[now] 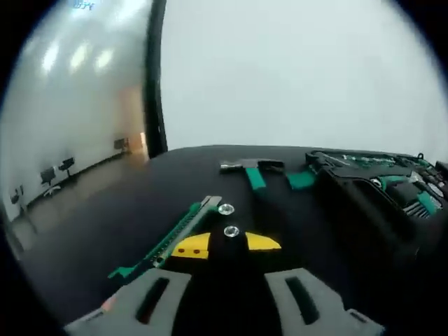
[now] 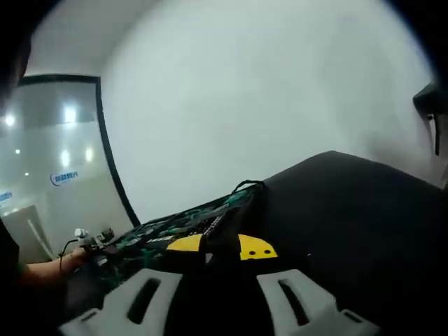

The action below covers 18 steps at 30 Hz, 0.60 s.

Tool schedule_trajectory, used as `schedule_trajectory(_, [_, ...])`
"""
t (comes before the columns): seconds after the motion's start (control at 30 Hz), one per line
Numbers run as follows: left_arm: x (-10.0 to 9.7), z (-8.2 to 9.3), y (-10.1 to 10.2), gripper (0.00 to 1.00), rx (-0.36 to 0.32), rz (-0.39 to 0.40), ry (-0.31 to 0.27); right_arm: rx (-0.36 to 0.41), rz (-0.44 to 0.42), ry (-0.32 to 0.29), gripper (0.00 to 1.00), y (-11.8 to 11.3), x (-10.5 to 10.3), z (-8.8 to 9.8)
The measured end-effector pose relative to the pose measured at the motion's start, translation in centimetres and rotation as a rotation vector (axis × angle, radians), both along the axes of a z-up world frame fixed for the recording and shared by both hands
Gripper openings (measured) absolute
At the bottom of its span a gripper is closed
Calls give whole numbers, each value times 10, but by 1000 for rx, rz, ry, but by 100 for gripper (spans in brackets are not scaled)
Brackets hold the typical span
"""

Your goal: Pick up the tools and put them into their designated positions in the toolbox.

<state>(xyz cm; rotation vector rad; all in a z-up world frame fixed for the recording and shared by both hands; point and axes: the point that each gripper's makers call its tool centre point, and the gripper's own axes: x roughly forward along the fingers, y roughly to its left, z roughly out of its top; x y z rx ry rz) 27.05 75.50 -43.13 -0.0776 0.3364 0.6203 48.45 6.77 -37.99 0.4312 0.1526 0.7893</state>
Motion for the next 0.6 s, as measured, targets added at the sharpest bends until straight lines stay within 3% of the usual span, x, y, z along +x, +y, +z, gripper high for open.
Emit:
schedule_trajectory(0.03, [0, 0, 1, 9, 9, 2, -1, 0, -1, 0, 15, 0, 0, 0])
schedule_trajectory(0.13, [2, 0, 1, 8, 21, -7, 1, 5, -3, 2, 15, -1, 1, 0])
schedule_trajectory(0.33, [-1, 4, -1, 15, 58, -11, -15, -1, 2, 3, 15, 0, 1, -1])
schedule_trajectory(0.37, [0, 9, -6, 16, 53, -28, -35, -2, 2, 3, 15, 0, 1, -1])
schedule_trajectory(0.4, [0, 20, -9, 17, 75, -36, -89, -2, 2, 3, 15, 0, 1, -1])
schedule_trajectory(0.47, [-3, 47, -20, 28, 40, -69, -245, 0, 0, 5, 15, -1, 1, -1])
schedule_trajectory(0.5, [-8, 57, -23, 33, 58, -86, -273, -1, -1, 6, 15, -1, 1, -1])
schedule_trajectory(0.53, [-16, 65, -20, 35, 117, -95, -238, -2, -1, 7, 15, -1, 1, -2])
schedule_trajectory(0.6, [-37, 78, 5, 35, 237, -31, -133, -4, -1, 7, 15, -1, 1, -2])
